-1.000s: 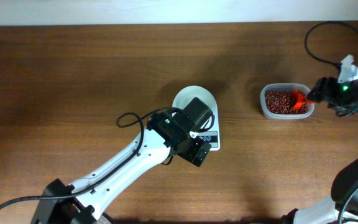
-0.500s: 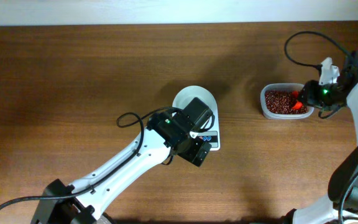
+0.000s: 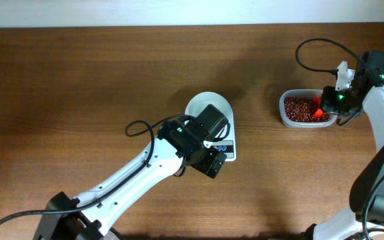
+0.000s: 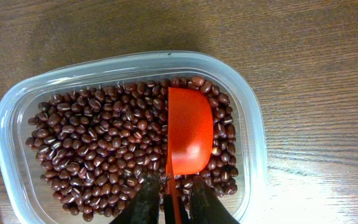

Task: Scoop item into bowl and weigh 50g on scale
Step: 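Dip the orange scoop into the red beans with the right gripper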

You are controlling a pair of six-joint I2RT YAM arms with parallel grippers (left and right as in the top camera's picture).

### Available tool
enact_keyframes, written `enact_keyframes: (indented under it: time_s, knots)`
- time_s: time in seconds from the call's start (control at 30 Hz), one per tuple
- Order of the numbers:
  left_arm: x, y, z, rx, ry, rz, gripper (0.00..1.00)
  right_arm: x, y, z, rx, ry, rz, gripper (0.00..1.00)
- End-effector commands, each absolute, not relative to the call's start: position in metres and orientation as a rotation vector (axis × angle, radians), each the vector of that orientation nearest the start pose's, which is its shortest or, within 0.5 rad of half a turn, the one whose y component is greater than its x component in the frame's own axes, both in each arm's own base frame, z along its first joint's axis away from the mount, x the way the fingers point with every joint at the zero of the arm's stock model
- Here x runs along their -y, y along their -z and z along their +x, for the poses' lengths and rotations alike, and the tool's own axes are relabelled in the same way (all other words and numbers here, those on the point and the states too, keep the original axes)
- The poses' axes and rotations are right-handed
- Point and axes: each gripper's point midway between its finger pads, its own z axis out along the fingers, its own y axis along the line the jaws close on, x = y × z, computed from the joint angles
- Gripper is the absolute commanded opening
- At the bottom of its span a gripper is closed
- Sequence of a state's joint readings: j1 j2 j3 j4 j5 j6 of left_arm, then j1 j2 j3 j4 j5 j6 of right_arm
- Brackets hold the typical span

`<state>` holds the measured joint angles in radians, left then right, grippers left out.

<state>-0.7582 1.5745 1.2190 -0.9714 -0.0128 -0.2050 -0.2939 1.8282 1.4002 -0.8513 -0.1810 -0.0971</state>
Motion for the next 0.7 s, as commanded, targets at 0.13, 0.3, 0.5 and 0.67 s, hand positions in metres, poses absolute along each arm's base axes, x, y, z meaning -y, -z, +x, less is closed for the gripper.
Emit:
enact_keyframes:
  time_s: [0.13,0.3,0.5,0.67]
  knots:
    - [0.224,-0.111,0.241,-2.791,0.138,0.811,0.99,0.090,-0.091,0.397,-2.826,-0.125,0.228,0.04]
    - [0.224,-0.111,0.241,-2.791,0.138,0.811,0.99,0.057,-0.091,0.404,-2.834,-0.136,0.070,0.04]
    - [0.224,-0.111,0.241,-2.791,0.138,0.811,0.99,0.026,-0.079,0.394,-2.866,-0.284,0.069,0.04]
    - [0.224,-0.111,0.241,-2.791,0.138,0.811,0.99,0.023,-0.085,0.396,-2.820,-0.445,0.113,0.04]
